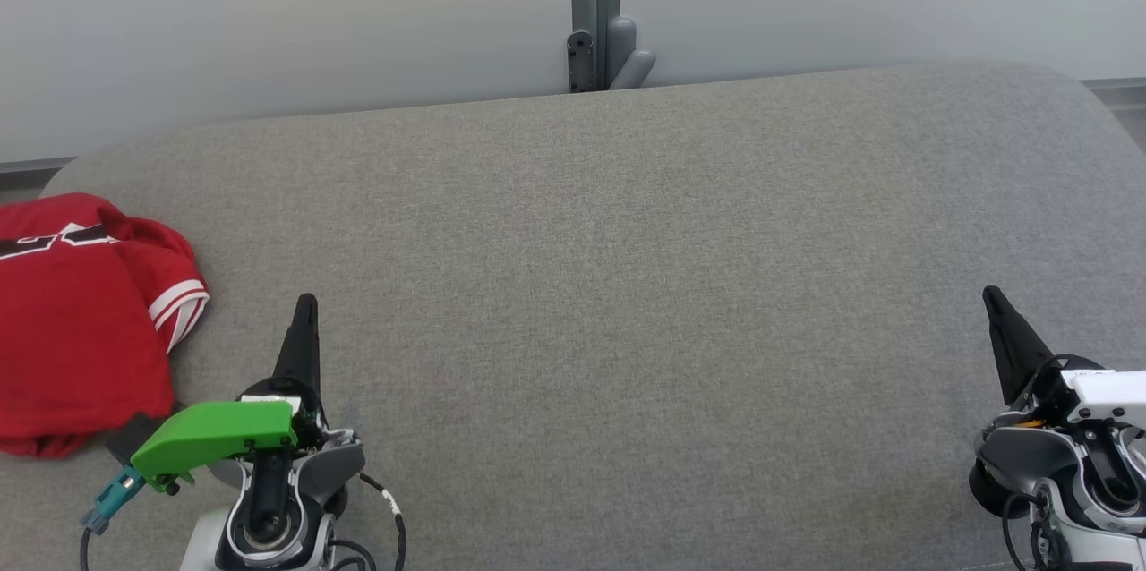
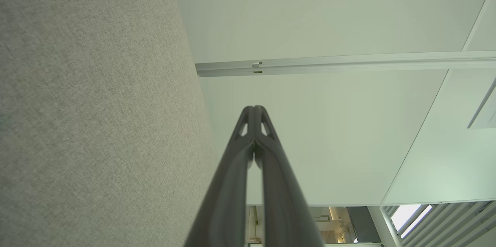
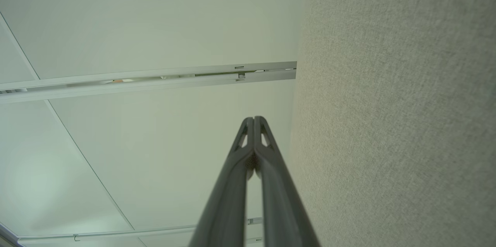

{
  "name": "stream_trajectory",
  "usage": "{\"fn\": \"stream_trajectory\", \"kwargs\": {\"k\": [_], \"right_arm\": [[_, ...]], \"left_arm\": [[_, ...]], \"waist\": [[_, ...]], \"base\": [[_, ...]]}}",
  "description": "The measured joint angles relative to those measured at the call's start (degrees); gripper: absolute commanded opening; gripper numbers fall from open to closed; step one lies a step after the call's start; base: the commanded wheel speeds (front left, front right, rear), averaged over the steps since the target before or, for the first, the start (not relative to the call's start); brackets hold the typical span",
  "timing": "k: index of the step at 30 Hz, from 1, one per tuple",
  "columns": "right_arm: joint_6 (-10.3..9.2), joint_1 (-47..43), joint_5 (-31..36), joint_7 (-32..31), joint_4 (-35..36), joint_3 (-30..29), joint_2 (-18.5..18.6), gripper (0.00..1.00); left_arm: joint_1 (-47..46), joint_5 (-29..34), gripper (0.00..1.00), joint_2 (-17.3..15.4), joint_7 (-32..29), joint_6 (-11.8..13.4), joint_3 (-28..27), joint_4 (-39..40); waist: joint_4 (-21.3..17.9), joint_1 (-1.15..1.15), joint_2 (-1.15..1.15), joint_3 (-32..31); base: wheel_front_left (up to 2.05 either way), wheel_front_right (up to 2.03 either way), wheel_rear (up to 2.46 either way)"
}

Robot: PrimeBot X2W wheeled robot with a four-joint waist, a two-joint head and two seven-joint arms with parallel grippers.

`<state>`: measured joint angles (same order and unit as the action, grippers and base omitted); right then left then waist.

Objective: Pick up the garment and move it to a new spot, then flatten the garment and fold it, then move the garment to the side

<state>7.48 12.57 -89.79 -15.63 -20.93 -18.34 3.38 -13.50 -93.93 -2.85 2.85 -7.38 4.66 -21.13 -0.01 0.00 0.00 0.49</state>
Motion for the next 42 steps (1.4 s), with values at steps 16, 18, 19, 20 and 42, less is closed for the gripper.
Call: {"fn": "stream_trajectory", "kwargs": {"k": [16, 18, 19, 20, 42], "right_arm": [[-0.02, -2.8, 0.7, 1.4, -1.3, 0.9, -1.2, 1.00], [-0.02, -2.8, 1.8, 2.3, -0.9, 1.4, -1.2, 1.00], [-0.02, -2.9, 2.4, 2.7, -0.6, 1.7, -1.2, 1.00], [-0.02, -2.9, 3.0, 3.1, -0.4, 2.0, -1.1, 1.00], [-0.02, -2.7, 31.3, 10.5, 9.2, 8.7, 2.7, 1.00]], "left_arm": [[2.9, 0.4, 1.00, 0.1, 0.3, 0.2, 0.5, -1.5], [2.9, 0.8, 1.00, 0.1, 0.6, 0.2, 0.6, -1.0], [2.9, 1.0, 1.00, 0.1, 0.8, 0.2, 0.7, -0.8], [2.9, 1.4, 1.00, 0.1, 0.9, 0.2, 0.8, -0.6], [1.6, 27.4, 1.00, -2.8, 4.1, 2.2, 2.3, 7.3]], "waist": [[0.0, 0.00, 0.00, 0.0], [0.0, 0.00, 0.00, 0.0], [0.0, 0.00, 0.00, 0.0], [0.0, 0.00, 0.00, -0.1], [0.2, 0.00, 0.00, 0.3]], "base": [[0.00, 0.00, 0.00], [0.00, 0.00, 0.00], [0.00, 0.00, 0.00], [0.00, 0.00, 0.00], [0.00, 0.00, 0.00]]}}
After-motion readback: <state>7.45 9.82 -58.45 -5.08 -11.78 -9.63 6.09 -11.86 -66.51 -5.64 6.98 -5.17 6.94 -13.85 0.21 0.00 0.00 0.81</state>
